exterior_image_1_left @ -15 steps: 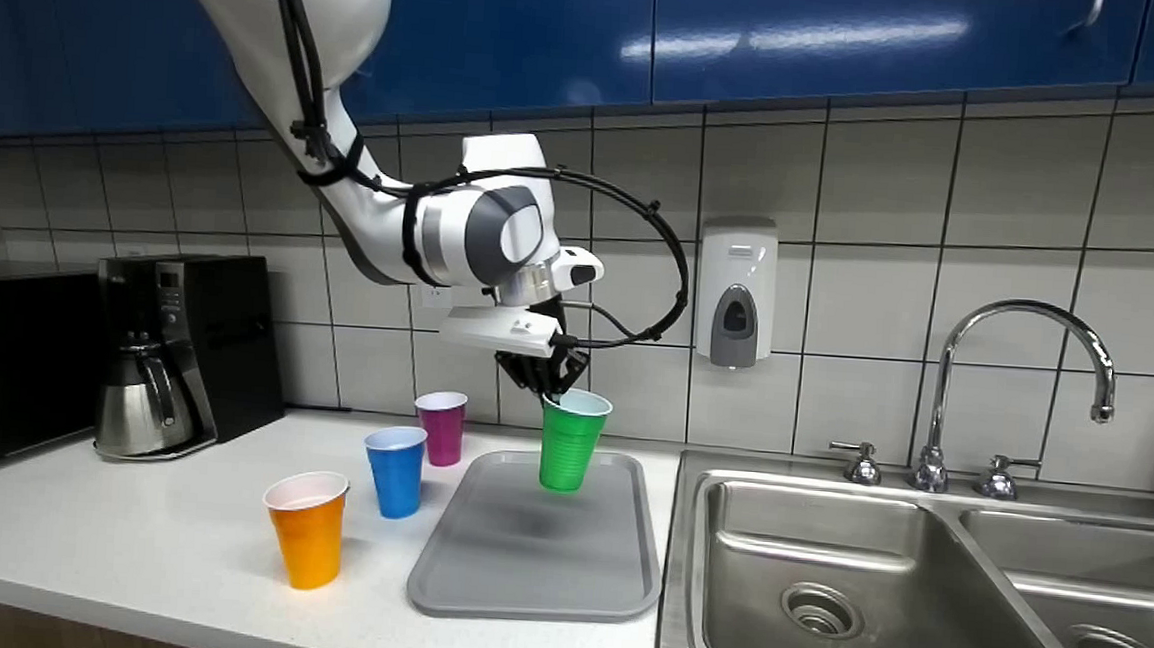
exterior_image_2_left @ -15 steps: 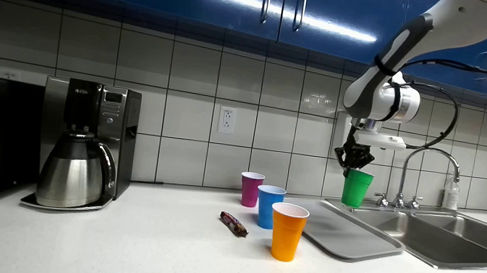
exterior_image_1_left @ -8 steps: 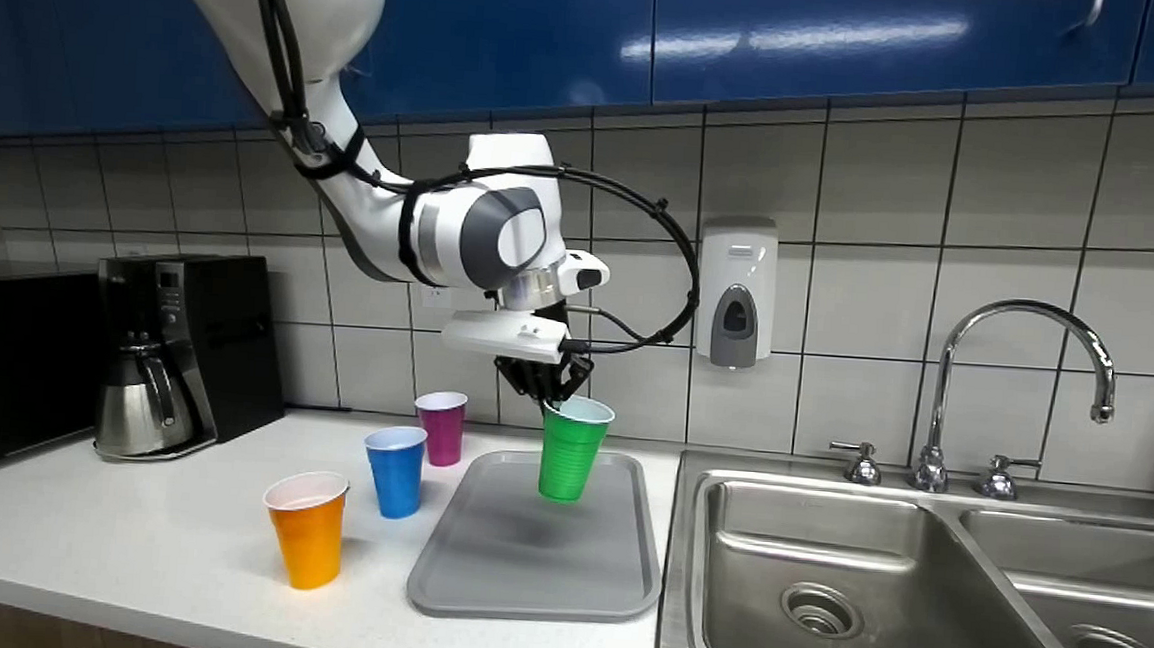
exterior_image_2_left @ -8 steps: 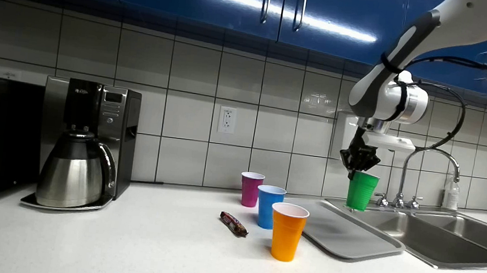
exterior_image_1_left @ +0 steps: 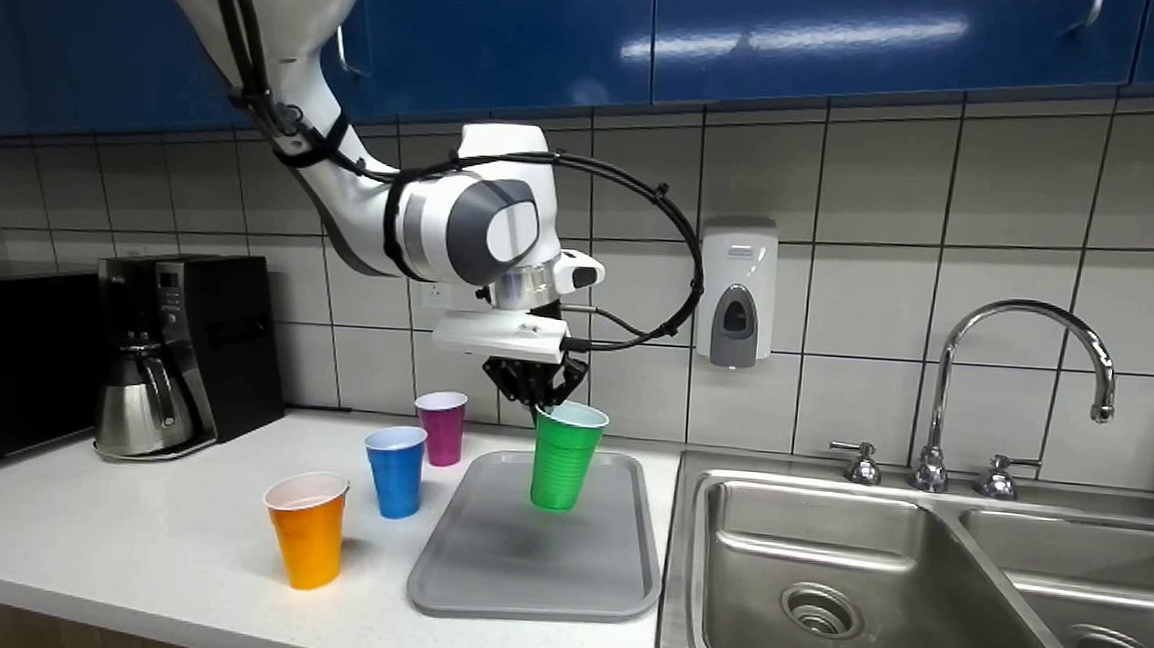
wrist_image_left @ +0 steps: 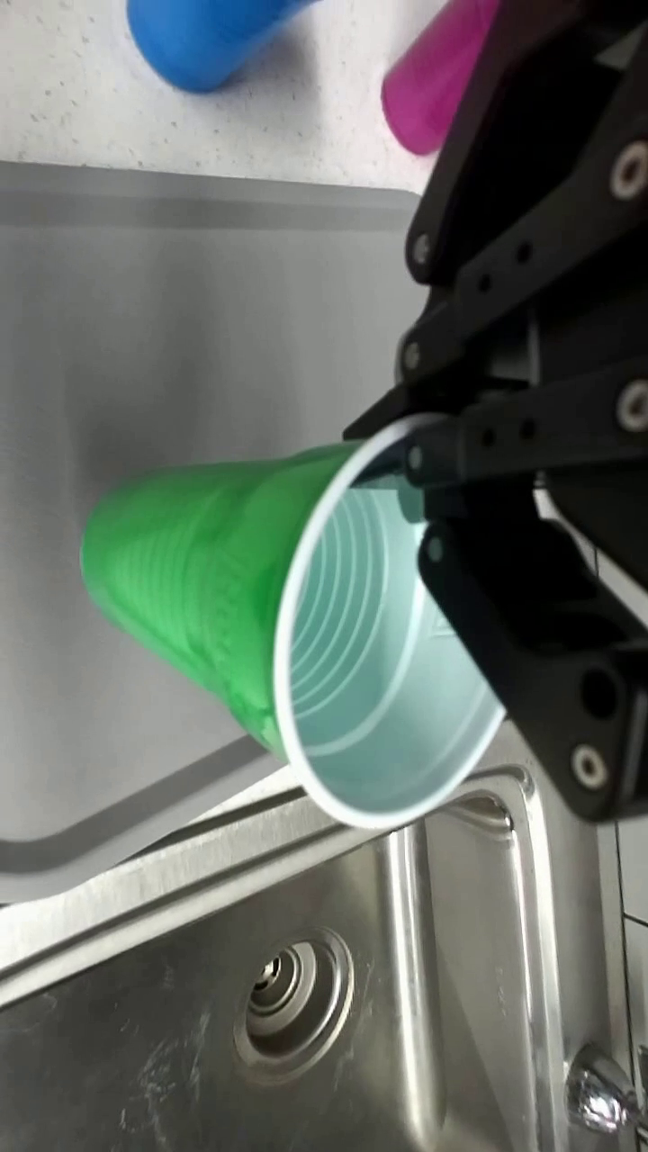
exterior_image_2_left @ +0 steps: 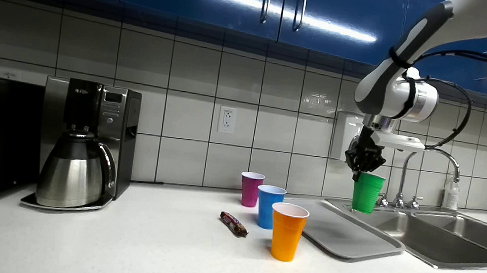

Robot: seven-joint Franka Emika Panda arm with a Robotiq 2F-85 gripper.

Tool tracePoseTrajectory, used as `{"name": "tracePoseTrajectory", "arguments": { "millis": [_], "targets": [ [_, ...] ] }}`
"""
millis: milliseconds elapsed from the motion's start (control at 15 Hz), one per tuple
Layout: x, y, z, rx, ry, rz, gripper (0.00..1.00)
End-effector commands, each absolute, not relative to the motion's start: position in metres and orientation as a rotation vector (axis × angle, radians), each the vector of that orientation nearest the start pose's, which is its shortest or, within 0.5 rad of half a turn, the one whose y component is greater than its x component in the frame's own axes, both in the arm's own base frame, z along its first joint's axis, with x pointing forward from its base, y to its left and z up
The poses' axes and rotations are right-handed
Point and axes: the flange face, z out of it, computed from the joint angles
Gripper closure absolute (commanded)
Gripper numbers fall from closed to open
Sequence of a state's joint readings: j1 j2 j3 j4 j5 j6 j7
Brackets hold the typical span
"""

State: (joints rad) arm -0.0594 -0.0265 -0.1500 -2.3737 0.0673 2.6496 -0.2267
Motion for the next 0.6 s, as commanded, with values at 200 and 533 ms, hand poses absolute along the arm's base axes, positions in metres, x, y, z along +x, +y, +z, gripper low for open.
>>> {"name": "tracePoseTrajectory", "arguments": {
  "millis": [200, 533],
  "targets": [
    [0.481, -0.102, 0.371, -3.122, -0.055, -0.434, 0.99],
    [0.468, -0.092, 0.363, -3.134, -0.082, -0.41, 0.99]
  ]
}}
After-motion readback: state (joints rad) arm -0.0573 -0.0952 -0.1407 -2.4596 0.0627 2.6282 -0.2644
